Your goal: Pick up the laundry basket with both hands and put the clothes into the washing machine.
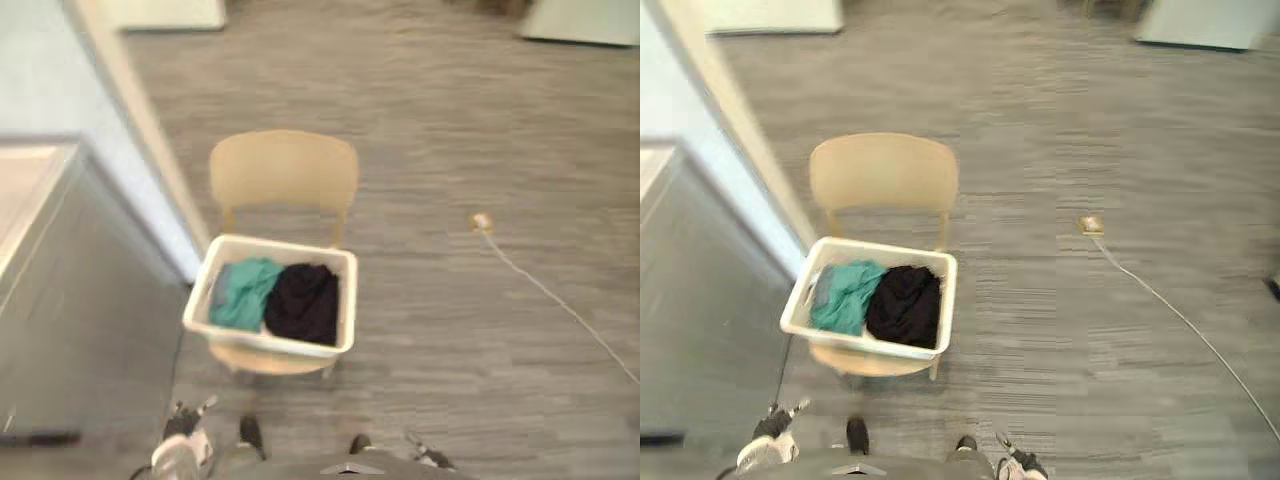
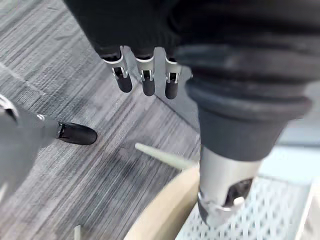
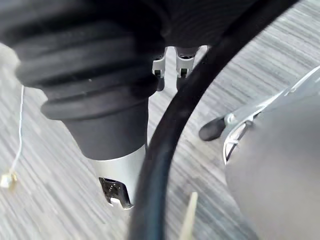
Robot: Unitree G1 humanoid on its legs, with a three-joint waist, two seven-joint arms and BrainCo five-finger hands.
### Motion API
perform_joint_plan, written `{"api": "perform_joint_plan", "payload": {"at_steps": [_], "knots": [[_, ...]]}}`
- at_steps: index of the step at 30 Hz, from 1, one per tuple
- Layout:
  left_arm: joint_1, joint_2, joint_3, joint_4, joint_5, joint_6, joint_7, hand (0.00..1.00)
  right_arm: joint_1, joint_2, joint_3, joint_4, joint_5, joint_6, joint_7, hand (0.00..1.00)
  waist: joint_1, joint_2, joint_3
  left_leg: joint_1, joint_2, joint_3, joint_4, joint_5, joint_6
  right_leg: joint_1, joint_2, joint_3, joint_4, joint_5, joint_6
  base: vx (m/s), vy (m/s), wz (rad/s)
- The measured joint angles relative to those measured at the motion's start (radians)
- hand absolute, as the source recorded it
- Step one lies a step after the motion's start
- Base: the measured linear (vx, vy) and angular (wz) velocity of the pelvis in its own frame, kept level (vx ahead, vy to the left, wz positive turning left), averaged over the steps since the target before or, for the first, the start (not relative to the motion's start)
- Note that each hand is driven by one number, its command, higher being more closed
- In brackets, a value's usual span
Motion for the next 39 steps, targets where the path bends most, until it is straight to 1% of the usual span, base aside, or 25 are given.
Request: {"api": "perform_joint_plan", "payload": {"at_steps": [1,2,3,4,5,7,9,10,12,13,17,19,20,21,22,23,24,25,27,30,31,32,34,36,39], "knots": [[-0.008,-0.005,-0.001,-0.009,-0.014,-0.005,0.0,0.0,-0.003,-0.001,0.012,-0.033,0.0,-0.002,0.0,0.0,0.008,0.001,0.006,-0.034,-0.01,-0.043,0.0,0.035,-0.012,-0.025,-0.018,-0.04,0.05,-0.023,-0.009,-0.17,-0.053,2.29],[-0.02,-0.01,-0.009,-0.033,-0.033,-0.007,0.0,0.0,-0.01,-0.001,0.018,-0.08,0.0,-0.007,0.0,0.0,0.012,-0.009,0.019,-0.1,-0.034,-0.146,0.0,0.108,-0.097,-0.054,-0.075,-0.121,0.108,-0.047,-0.042,-0.19,-0.032,2.06],[-0.029,-0.019,0.002,-0.048,-0.04,-0.01,0.001,0.0,-0.033,-0.008,0.034,-0.124,0.0,-0.012,0.0,0.0,0.036,-0.039,0.035,-0.14,-0.049,-0.103,0.096,0.063,-0.076,-0.052,-0.134,-0.186,0.133,-0.059,-0.03,-0.14,-0.019,1.88],[-0.018,-0.029,0.004,-0.039,-0.045,-0.009,0.002,0.0,-0.039,-0.015,0.041,-0.149,0.0,-0.015,0.0,0.0,0.036,-0.039,0.036,-0.165,-0.029,-0.034,0.223,-0.038,0.012,-0.043,-0.152,-0.22,0.137,-0.056,-0.026,-0.07,0.007,1.36],[-0.012,-0.032,0.019,-0.036,-0.052,-0.009,0.002,0.0,-0.037,-0.023,0.051,-0.191,0.0,-0.033,0.0,0.0,0.029,-0.038,0.04,-0.159,0.025,0.041,0.374,-0.141,0.053,-0.011,-0.168,-0.263,0.142,-0.053,-0.022,-0.03,0.021,1.14],[0.015,-0.044,0.04,-0.005,-0.055,-0.009,0.004,0.0,-0.035,-0.032,0.053,-0.219,0.0,-0.05,-0.002,0.0,0.015,-0.008,0.027,-0.054,0.176,0.121,0.465,-0.217,0.032,0.049,-0.201,-0.331,0.167,-0.043,-0.007,-0.08,0.254,1.07],[0.01,-0.041,0.041,0.024,-0.052,-0.006,0.004,0.0,-0.045,-0.039,0.053,-0.207,0.0,-0.047,-0.001,0.0,0.004,0.005,0.021,-0.015,0.279,0.144,0.424,-0.2,0.014,0.046,-0.226,-0.363,0.178,-0.02,0.027,0.0,0.399,0.82],[0.007,-0.041,0.043,0.045,-0.031,0.0,0.005,0.0,-0.054,-0.042,0.047,-0.176,0.0,-0.046,-0.003,0.0,-0.009,0.018,0.014,0.016,0.311,0.134,0.327,-0.122,-0.01,0.035,-0.244,-0.391,0.198,0.003,0.052,0.08,0.47,0.75],[-0.011,-0.026,0.039,0.074,-0.016,0.013,0.007,0.0,-0.061,-0.044,0.034,-0.106,0.0,-0.027,-0.002,0.0,-0.015,0.013,0.013,0.031,0.255,0.129,0.287,-0.19,-0.132,0.041,-0.29,-0.414,0.194,0.075,0.054,0.05,0.59,0.63],[-0.009,0.001,0.029,0.088,-0.004,0.018,0.007,0.0,-0.047,-0.021,0.038,-0.085,0.0,-0.011,-0.003,0.0,-0.017,-0.014,0.012,0.031,0.217,0.126,0.303,-0.226,-0.141,0.065,-0.324,-0.434,0.174,0.13,0.046,0.0,0.537,0.61],[-0.003,0.059,-0.034,0.093,-0.003,0.021,0.007,0.0,-0.011,0.002,0.05,-0.057,0.0,0.011,-0.003,0.0,-0.008,-0.034,0.017,0.001,0.16,0.082,0.455,-0.35,-0.095,0.156,-0.372,-0.446,0.145,0.229,0.038,0.03,0.337,0.45],[-0.008,0.057,-0.052,0.093,-0.003,0.021,0.005,0.0,0.001,-0.009,0.035,-0.055,-0.003,0.013,-0.004,0.0,-0.011,-0.042,0.013,0.007,0.104,0.061,0.451,-0.363,-0.073,0.182,-0.435,-0.457,0.184,0.293,-0.004,0.05,0.361,0.74],[-0.008,0.046,-0.086,0.102,0.007,0.021,0.003,0.0,0.015,-0.019,0.007,-0.053,-0.006,0.016,-0.005,0.0,-0.019,-0.026,0.016,0.029,0.06,0.033,0.406,-0.367,-0.053,0.169,-0.49,-0.409,0.256,0.421,-0.167,0.09,0.335,0.84],[-0.004,0.044,-0.096,0.103,0.017,0.021,0.003,0.0,0.023,-0.022,0.002,-0.063,-0.012,0.008,-0.006,0.0,-0.02,-0.007,0.013,0.044,0.053,0.028,0.389,-0.369,-0.042,0.147,-0.496,-0.35,0.279,0.486,-0.214,0.1,0.275,0.77],[-0.008,0.036,-0.1,0.104,0.022,0.021,0.003,0.0,0.025,-0.033,-0.006,-0.063,-0.018,0.003,-0.005,0.0,-0.021,0.011,0.016,0.06,0.059,0.02,0.372,-0.377,-0.026,0.12,-0.488,-0.268,0.315,0.455,-0.212,0.09,0.192,0.29],[-0.008,0.049,-0.091,0.12,0.035,0.021,0.007,0.0,0.006,-0.027,-0.007,-0.062,-0.021,0.001,-0.001,0.0,-0.015,0.013,0.026,0.085,0.067,0.006,0.35,-0.378,-0.021,0.037,-0.423,-0.093,0.455,0.186,-0.086,0.07,0.11,0.17],[-0.006,0.062,-0.078,0.129,0.035,0.022,0.007,0.0,0.002,-0.004,-0.01,-0.063,-0.021,0.001,0.0,0.0,-0.011,0.005,0.034,0.117,0.07,-0.001,0.318,-0.378,-0.015,-0.034,-0.307,0.027,0.571,-0.002,-0.086,0.05,0.069,0.1],[-0.005,0.065,-0.076,0.13,0.035,0.022,0.007,0.0,0.002,0.01,-0.01,-0.061,-0.021,0.001,0.0,0.0,-0.009,-0.005,0.036,0.132,0.07,-0.002,0.306,-0.378,-0.014,-0.063,-0.248,0.063,0.606,-0.064,-0.076,0.03,0.027,0.13],[-0.011,0.039,-0.052,0.129,0.036,0.023,-0.003,0.0,0.004,0.057,-0.007,-0.064,-0.015,0.003,0.002,0.0,-0.013,-0.026,0.044,0.153,0.067,-0.002,0.295,-0.385,-0.02,-0.174,-0.045,0.103,0.622,-0.213,-0.073,0.02,-0.051,0.14],[-0.029,0.017,0.007,0.128,0.036,0.025,-0.012,0.0,0.008,0.053,-0.01,-0.068,0.03,0.004,0.007,0.0,-0.012,-0.016,0.05,0.152,0.067,-0.031,0.299,-0.401,-0.039,-0.265,0.061,0.172,0.486,-0.225,-0.072,0.07,-0.144,0.45],[-0.03,0.009,0.035,0.121,0.036,0.024,-0.014,0.0,0.019,0.054,-0.005,-0.07,0.042,0.004,0.012,0.0,-0.022,-0.035,0.045,0.149,0.058,-0.069,0.309,-0.409,-0.06,-0.262,0.061,0.228,0.403,-0.146,-0.092,0.13,-0.245,1.14],[-0.034,-0.009,0.068,0.117,0.036,0.023,-0.013,0.0,0.032,0.054,-0.017,-0.069,0.058,0.002,0.012,0.0,-0.019,-0.008,0.05,0.159,0.075,-0.106,0.321,-0.41,-0.064,-0.222,0.065,0.168,0.396,-0.171,-0.13,0.22,-0.295,1.25],[-0.025,-0.063,0.113,0.085,0.037,0.021,-0.011,0.0,0.037,0.048,-0.038,-0.091,0.062,-0.005,0.012,0.0,-0.018,0.035,0.048,0.162,0.111,-0.101,0.352,-0.405,-0.059,-0.151,0.085,0.09,0.349,-0.177,-0.147,0.31,-0.259,0.97],[-0.019,-0.075,0.116,0.073,0.037,0.018,-0.013,0.0,0.036,0.047,-0.035,-0.104,0.062,-0.008,0.012,0.0,-0.012,0.046,0.047,0.152,0.125,-0.076,0.431,-0.403,-0.059,-0.079,0.1,0.033,0.292,-0.175,-0.149,0.22,-0.167,0.87],[-0.019,-0.075,0.117,0.045,0.034,0.019,-0.013,0.0,0.034,0.052,-0.019,-0.139,0.102,-0.011,0.01,0.0,-0.01,0.043,0.049,0.029,0.151,-0.064,0.74,-0.387,-0.081,-0.031,0.112,-0.016,0.247,-0.176,-0.149,0.13,-0.078,0.72]]}}
